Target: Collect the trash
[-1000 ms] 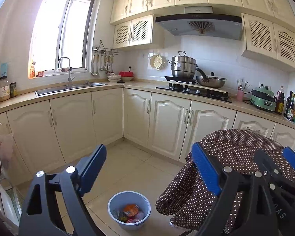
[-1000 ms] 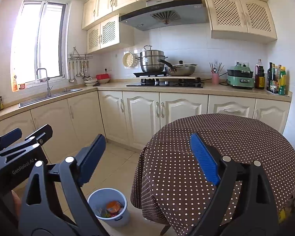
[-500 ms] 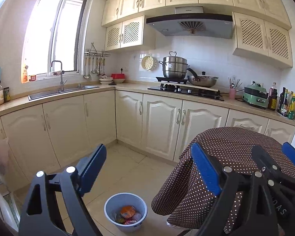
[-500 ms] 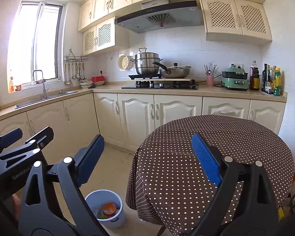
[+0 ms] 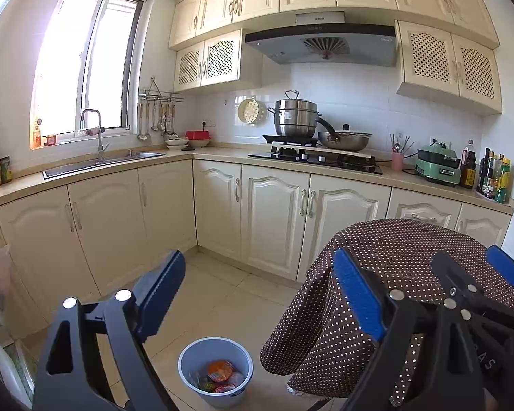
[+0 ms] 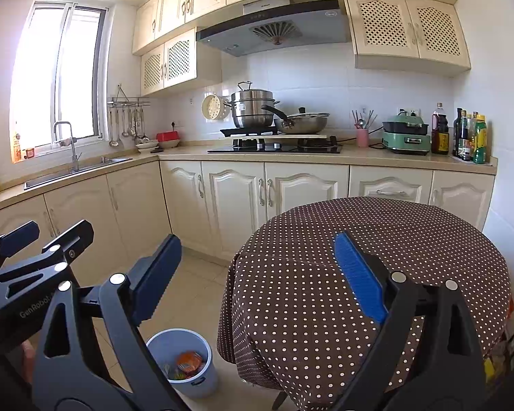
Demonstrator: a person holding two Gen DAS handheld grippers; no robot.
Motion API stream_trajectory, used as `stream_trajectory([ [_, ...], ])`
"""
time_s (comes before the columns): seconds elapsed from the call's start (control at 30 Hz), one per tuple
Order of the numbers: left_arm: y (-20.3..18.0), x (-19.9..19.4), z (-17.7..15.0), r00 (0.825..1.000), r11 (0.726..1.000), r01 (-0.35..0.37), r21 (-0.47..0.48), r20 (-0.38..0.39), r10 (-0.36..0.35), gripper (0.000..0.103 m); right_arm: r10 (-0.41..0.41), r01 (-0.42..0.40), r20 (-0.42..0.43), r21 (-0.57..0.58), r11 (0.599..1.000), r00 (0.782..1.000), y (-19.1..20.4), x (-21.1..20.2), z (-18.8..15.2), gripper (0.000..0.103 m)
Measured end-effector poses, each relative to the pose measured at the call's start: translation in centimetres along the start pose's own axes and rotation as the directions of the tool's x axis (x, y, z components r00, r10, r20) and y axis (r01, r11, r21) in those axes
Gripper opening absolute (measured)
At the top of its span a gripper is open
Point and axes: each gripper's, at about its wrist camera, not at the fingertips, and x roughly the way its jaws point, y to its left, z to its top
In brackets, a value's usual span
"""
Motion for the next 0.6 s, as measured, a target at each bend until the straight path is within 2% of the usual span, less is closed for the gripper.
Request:
stream_trajectory([
  [0.6,0.11,-0.11,-0.12,1.0,1.0,0.002,-0.006,-0.002,-0.002,0.087,-0.001,0.001,0.001,0.001,1.0,1.0,-0.01,-0.14,-0.11,0.09],
])
